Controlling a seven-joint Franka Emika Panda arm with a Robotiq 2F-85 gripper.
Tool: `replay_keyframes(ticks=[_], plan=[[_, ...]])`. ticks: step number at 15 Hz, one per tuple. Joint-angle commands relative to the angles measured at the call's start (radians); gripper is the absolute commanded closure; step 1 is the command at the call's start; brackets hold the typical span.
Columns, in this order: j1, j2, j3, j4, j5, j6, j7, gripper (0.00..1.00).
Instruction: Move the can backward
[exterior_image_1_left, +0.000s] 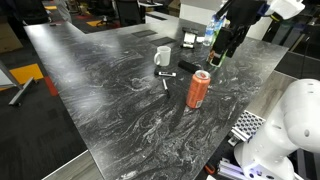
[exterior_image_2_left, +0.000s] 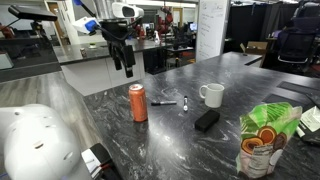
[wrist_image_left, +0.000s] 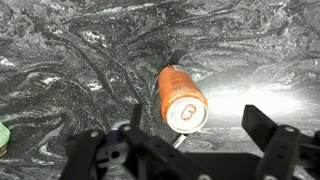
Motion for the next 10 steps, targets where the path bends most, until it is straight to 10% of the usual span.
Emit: replay_keyframes(ticks=[1, 10], plan=[[-0.016, 0.029, 0.011, 0.034, 0.031, 0.010, 0.015, 0.00], [-0.069, 0.084, 0.063, -0.003, 0.078, 0.163, 0.183, 0.00]])
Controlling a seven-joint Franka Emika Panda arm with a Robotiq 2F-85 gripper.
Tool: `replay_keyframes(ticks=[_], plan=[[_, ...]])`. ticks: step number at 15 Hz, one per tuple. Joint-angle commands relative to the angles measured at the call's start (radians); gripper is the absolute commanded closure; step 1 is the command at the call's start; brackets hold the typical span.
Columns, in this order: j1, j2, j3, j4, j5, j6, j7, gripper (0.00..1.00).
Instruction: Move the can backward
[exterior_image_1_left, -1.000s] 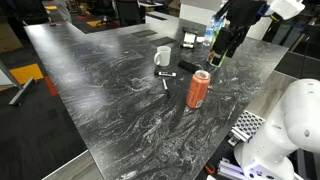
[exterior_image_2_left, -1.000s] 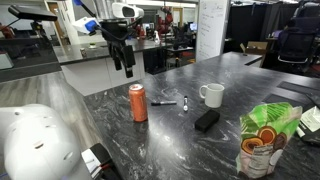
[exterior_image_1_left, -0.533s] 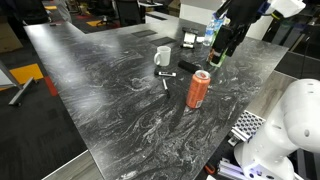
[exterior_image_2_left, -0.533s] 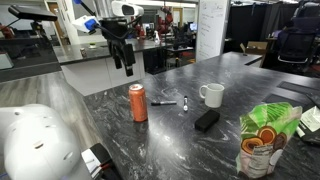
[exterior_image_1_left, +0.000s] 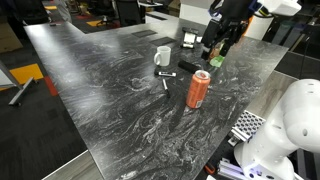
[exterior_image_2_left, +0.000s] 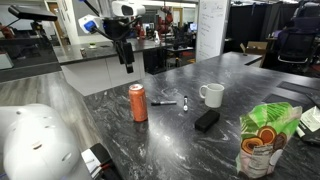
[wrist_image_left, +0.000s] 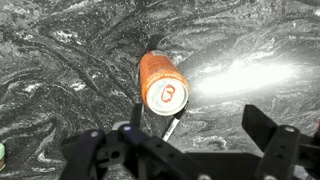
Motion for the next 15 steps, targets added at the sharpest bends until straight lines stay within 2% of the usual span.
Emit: replay_keyframes(ticks=[1, 3, 8, 15], plan=[[-0.053, 0.062, 0.051, -0.030, 0.002, 0.109, 0.052, 0.00], [-0.065, 0.085, 0.075, -0.044, -0.005, 0.140, 0.099, 0.00], [-0.086, 0.099, 0.117, -0.069, -0.047, 0.111, 0.190, 0.00], [-0.078, 0.126, 0.098, -0.114, -0.068, 0.153, 0.174, 0.00]])
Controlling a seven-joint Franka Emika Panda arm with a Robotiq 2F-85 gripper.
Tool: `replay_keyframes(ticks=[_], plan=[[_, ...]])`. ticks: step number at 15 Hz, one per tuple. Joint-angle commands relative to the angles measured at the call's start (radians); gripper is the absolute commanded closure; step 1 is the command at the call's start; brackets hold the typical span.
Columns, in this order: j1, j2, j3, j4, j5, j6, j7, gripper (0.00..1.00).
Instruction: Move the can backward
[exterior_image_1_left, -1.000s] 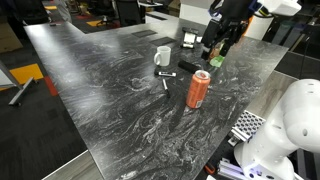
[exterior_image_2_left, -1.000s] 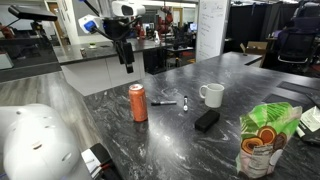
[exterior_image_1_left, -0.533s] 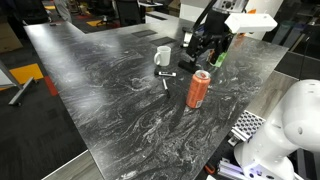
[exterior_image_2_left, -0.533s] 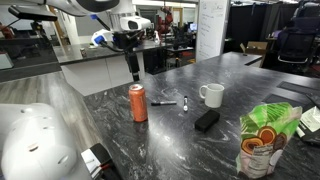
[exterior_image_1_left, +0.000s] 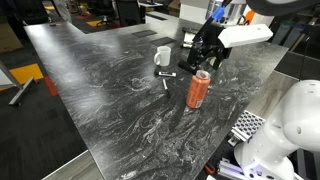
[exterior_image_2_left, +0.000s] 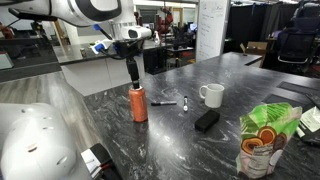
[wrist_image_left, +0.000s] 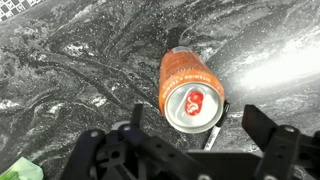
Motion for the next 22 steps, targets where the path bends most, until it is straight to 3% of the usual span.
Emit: replay_keyframes(ticks=[1, 12, 13, 15, 17, 18, 22], plan=[[-0.010, 0.043, -0.014, -0.021, 0.002, 0.045, -0.028, 0.00], [0.005, 0.152, -0.070, -0.014, 0.094, 0.015, -0.061, 0.00], [0.003, 0.158, -0.070, -0.013, 0.095, 0.013, -0.058, 0.25], [0.000, 0.171, -0.068, -0.009, 0.093, 0.010, -0.050, 0.34], [0.000, 0.181, -0.067, -0.006, 0.089, 0.007, -0.049, 0.50], [0.000, 0.181, -0.068, -0.004, 0.088, 0.005, -0.049, 0.54], [0.002, 0.181, -0.065, 0.008, 0.087, -0.001, -0.049, 0.54]])
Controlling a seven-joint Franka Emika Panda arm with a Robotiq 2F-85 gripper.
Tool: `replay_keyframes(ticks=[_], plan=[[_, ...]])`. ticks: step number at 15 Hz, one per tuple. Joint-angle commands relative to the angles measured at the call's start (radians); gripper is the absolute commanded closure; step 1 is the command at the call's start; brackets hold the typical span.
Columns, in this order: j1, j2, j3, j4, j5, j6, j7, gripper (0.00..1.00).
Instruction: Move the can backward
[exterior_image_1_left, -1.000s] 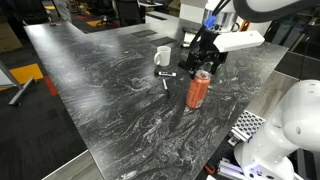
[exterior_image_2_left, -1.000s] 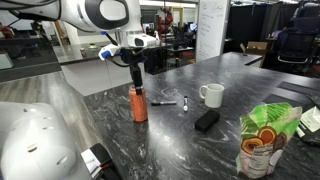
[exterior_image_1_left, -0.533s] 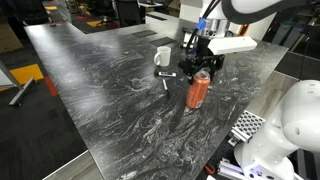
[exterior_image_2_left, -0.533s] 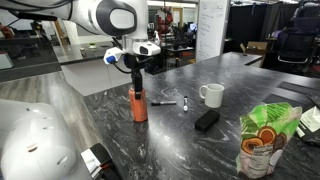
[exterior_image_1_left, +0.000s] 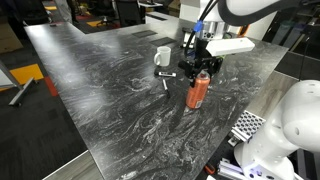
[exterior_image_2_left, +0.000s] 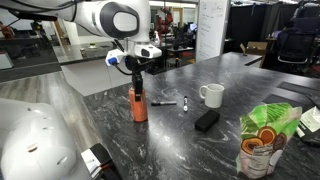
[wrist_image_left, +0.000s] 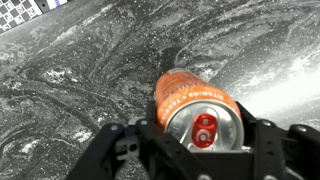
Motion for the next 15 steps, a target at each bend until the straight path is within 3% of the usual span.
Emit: replay_keyframes(ticks=[1, 8, 15], plan=[[0.000, 0.034, 0.001, 0.044, 0.009, -0.032, -0.004, 0.54], [0.012, 0.147, 0.039, 0.196, -0.024, -0.041, -0.008, 0.54], [0.049, 0.447, 0.048, 0.440, -0.084, -0.029, -0.041, 0.54]])
